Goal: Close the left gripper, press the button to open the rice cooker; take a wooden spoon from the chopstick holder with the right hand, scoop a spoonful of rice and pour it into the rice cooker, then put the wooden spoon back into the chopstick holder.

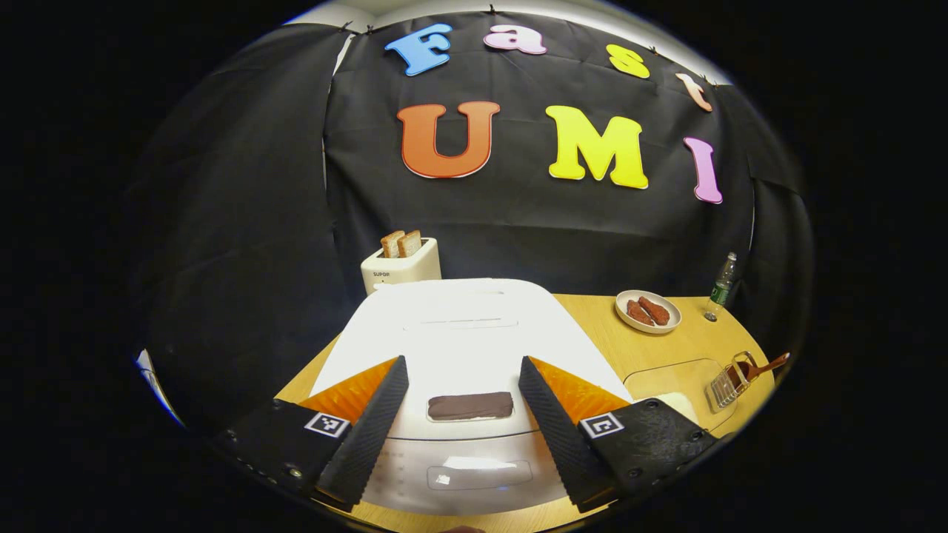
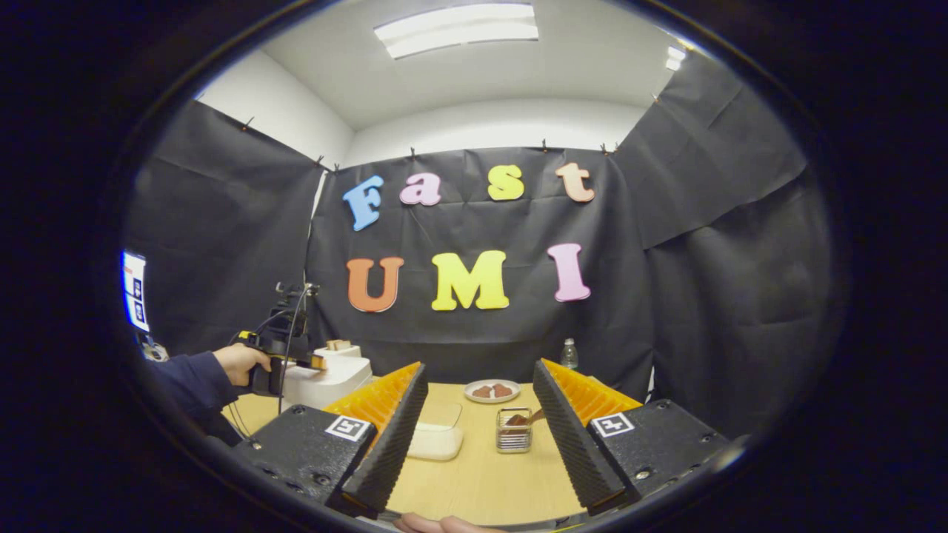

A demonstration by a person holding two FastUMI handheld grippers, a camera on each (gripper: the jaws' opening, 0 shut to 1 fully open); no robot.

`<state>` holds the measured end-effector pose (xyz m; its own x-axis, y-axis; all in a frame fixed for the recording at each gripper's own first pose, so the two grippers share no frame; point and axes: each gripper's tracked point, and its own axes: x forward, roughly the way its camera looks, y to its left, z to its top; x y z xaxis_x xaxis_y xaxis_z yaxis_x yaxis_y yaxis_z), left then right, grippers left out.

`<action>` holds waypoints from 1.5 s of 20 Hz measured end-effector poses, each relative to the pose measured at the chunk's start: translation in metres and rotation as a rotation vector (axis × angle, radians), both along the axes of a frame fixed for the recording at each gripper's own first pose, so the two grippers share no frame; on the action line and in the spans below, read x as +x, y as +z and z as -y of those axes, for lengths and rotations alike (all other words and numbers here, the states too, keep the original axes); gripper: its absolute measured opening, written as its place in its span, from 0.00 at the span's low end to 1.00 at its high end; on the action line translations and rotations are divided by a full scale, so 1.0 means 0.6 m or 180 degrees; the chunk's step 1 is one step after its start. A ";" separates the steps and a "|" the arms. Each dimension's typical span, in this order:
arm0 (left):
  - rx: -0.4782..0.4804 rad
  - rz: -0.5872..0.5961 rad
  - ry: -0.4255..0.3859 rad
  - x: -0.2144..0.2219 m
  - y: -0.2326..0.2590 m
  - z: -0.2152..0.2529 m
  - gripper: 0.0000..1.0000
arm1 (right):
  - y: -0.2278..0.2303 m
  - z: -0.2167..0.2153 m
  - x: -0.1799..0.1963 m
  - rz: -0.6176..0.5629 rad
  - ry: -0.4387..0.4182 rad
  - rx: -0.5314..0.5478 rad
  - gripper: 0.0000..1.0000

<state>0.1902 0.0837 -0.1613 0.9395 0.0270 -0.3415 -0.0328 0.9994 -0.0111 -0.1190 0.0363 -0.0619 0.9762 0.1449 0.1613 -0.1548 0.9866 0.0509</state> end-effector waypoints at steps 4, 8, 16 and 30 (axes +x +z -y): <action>-0.0004 0.0046 0.0010 -0.001 -0.002 0.000 0.98 | -0.005 0.003 0.005 -0.0023 -0.0006 0.0040 0.94; -0.0062 0.0144 0.0024 0.004 0.002 -0.001 0.99 | -0.013 0.002 0.014 -0.0095 0.0004 0.0052 0.94; 0.0010 0.0239 -0.0034 -0.028 0.052 0.021 0.95 | -0.036 0.027 0.048 -0.0205 -0.0119 0.0122 0.93; -0.0021 0.1077 -0.0153 -0.242 0.170 0.085 0.95 | 0.006 0.047 0.073 -0.0203 -0.0390 -0.0040 0.93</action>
